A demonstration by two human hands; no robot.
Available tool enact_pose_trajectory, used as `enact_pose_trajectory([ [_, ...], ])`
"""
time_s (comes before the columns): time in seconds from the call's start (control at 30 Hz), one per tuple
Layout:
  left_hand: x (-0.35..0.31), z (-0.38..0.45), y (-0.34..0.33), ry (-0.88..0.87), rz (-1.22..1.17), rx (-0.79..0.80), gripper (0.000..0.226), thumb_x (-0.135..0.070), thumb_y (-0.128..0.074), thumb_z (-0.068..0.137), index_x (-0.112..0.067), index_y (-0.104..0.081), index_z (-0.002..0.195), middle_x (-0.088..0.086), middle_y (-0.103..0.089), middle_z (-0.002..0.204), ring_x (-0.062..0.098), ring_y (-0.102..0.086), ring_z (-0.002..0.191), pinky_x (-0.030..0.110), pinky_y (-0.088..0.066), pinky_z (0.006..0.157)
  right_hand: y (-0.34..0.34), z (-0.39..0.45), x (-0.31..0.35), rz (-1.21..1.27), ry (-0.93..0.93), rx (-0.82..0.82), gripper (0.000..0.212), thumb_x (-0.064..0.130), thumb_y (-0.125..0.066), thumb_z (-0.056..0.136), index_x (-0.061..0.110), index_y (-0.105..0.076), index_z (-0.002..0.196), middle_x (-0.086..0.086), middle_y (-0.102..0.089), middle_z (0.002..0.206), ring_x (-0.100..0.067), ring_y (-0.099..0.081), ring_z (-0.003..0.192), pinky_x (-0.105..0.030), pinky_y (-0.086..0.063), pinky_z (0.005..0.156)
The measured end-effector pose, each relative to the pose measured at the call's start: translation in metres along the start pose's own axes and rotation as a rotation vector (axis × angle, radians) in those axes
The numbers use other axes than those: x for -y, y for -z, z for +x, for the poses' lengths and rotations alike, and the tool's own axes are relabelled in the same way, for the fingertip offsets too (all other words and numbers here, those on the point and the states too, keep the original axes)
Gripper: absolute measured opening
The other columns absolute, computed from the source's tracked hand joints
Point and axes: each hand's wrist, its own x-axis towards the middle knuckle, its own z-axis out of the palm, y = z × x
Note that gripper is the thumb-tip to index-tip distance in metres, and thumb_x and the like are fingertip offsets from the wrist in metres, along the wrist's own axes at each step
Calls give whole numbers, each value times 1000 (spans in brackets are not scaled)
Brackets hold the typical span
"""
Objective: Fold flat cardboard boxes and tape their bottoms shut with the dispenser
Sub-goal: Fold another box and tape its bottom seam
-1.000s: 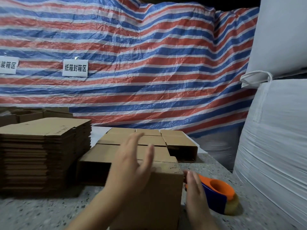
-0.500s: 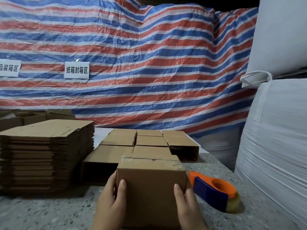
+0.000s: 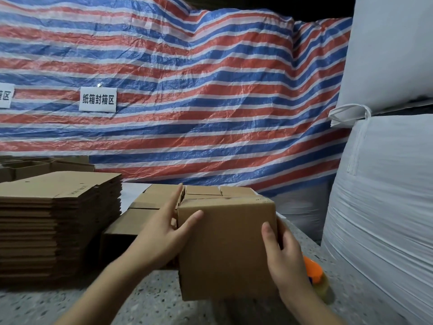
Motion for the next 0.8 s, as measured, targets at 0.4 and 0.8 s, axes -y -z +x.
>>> enact_pose_trajectory([
  [0.4,-66,105,-34,-94,54,5,69,-66,-52,88,-33,-39,146,-8,-58,133,13,-60,109,21,-49,74,46,95,46,-161,65,-111,37,68,-42,92,37,-60,102,4,-72,98,-18,-70,91,-40,-61,75],
  [0.8,-40,183,-144,105,-246,76,46,-23,-51,98,-23,-42,144,-7,-59,114,10,-59,94,27,-49,72,83,211,13,-264,-402,-138,58,65,-41,99,16,-48,131,-11,-60,116,-32,-58,102,-44,-48,78],
])
